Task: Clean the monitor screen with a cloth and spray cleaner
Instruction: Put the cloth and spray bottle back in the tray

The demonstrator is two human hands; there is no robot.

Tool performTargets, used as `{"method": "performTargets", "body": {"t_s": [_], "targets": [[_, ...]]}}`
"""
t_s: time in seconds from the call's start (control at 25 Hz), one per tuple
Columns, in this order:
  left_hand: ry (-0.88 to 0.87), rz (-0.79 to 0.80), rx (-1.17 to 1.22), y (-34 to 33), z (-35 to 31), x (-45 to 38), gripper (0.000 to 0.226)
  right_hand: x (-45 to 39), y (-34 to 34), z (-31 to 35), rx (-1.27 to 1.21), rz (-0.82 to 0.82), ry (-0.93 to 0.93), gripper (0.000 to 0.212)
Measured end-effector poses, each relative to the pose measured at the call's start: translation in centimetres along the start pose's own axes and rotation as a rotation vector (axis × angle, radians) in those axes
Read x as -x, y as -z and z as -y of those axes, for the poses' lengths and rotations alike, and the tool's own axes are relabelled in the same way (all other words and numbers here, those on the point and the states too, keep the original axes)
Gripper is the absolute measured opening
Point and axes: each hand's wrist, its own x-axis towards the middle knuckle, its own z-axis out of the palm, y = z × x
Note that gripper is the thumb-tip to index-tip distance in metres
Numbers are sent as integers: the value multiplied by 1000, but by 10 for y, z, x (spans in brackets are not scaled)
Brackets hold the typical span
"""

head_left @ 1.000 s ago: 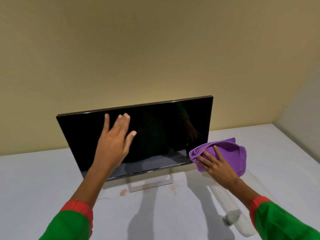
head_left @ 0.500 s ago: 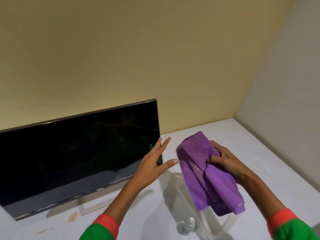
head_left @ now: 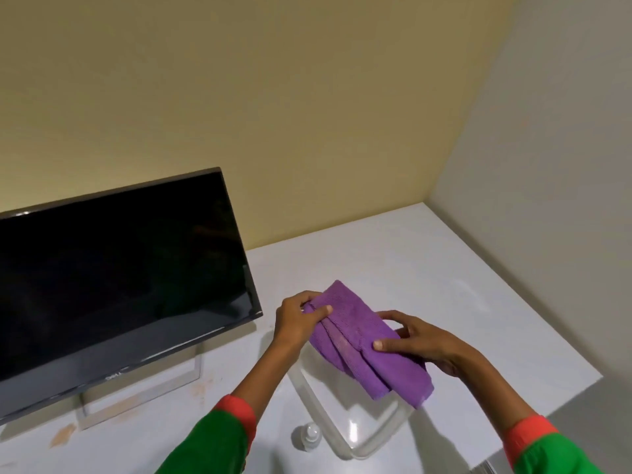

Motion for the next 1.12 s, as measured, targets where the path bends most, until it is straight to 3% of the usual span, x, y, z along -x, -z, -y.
{"method": "performTargets", "body": {"t_s": [0.12,0.2,0.44,0.56,0.64,0.84,0.96,1.04,1.12], "targets": [[55,0,-214,-16,16,-3,24,4,3,-22,229,-47,13,85],[16,-24,-358,-26,24,-2,26,2,-4,-30,372,-96,69,84],[-189,35,-737,-39,43,2,21,-8,-37,-46,618,-191,158,47],[-224,43,-936,-43,48,2,25,-7,-46,-56,474,-212,112,22],[-292,33,-1055,-47,51,1,29,-7,-53,-62,535,-290,114,18],[-361,101,-1196,-53,60,3,37,0,-72,-64,1223,-438,162,24],[-416,111,-1268,-52,63,6,37,15,-86,-57,1420,-500,215,36],[-474,252,-1238,-53,64,7,39,18,-96,-62,1434,-470,233,32],[-450,517,-1175,-55,68,7,47,16,-107,-63,1402,-410,178,32]]}}
